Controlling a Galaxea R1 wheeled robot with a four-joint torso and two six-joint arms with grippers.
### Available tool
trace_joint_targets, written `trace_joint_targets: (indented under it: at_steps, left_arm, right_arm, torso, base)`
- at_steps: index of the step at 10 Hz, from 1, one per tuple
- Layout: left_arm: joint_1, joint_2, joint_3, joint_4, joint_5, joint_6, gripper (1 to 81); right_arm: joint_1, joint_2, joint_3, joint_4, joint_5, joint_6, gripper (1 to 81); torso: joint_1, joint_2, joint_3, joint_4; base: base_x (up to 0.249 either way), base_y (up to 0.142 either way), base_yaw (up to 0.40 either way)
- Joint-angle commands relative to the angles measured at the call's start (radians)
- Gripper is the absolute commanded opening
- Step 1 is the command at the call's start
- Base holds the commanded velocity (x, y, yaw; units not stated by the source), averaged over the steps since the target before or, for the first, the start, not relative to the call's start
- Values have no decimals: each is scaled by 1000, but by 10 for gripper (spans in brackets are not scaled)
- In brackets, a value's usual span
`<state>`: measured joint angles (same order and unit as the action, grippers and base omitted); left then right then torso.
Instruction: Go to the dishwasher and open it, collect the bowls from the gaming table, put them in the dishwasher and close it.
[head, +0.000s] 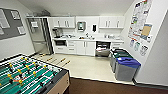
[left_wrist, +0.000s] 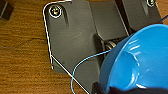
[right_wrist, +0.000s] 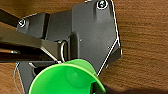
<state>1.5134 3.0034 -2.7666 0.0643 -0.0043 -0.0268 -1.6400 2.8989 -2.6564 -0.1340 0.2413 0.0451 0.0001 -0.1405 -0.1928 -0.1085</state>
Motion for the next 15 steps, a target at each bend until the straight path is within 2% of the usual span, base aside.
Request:
trace_joint_targets:
  at_steps: [1,9,15]
  left_arm:
    - [-40,-4,-2,8,55,2,10]
    - [-40,-3,-2,9,55,2,10]
    - [-40,-4,-4,9,55,2,10]
  right_arm:
    - [27,-16,0,-2,-48,-1,10]
    - [27,-16,0,-2,-48,-1,10]
    - [30,-16,0,-2,-48,-1,10]
  torso:
    - [0,0,0,0]
    - [0,0,0,0]
    - [0,0,0,0]
  base:
    - [169,-129,0]
    - [169,-128,0]
    - [169,-94,0]
